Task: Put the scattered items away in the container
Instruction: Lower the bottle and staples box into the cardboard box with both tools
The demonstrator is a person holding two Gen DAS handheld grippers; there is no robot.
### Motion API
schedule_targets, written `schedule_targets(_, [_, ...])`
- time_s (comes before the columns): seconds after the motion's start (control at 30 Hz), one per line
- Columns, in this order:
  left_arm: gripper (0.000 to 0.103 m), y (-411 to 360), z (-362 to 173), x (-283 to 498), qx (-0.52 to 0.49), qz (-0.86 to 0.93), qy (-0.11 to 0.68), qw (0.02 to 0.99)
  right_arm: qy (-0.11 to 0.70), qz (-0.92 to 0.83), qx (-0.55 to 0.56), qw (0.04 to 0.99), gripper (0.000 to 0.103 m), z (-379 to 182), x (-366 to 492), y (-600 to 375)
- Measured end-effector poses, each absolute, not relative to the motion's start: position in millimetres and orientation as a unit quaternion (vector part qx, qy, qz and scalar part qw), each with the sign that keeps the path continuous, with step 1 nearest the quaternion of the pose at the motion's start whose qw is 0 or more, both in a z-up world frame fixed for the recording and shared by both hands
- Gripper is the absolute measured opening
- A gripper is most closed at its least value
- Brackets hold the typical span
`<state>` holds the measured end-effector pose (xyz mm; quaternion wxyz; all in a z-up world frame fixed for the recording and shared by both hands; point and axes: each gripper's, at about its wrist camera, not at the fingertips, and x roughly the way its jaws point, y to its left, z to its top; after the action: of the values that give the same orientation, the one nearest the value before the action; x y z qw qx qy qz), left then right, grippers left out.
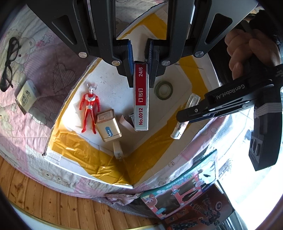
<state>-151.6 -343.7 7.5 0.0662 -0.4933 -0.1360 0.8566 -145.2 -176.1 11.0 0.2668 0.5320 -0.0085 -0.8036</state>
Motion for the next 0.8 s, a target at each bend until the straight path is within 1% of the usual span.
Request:
schedule_targets(0.23, [0.019,-343,-6,-172,-0.532,0.831,-0.144,0.072,0.039,-0.795,0.543,0.267,0.015,-3,-144,-185])
schedule_targets(0.47, [0.019,-334,-17,-195,-0.570,0.810,-0.115,0.071,0.062,-0.789,0.543,0.281,0.015,-4,-141,-198])
schedule_targets(0.8, [0.019,-329,-38,-226,-0.611,0.785,-0.078,0.061,0.153,-0.780,0.537,0.281,0.015,-6,-150,-214])
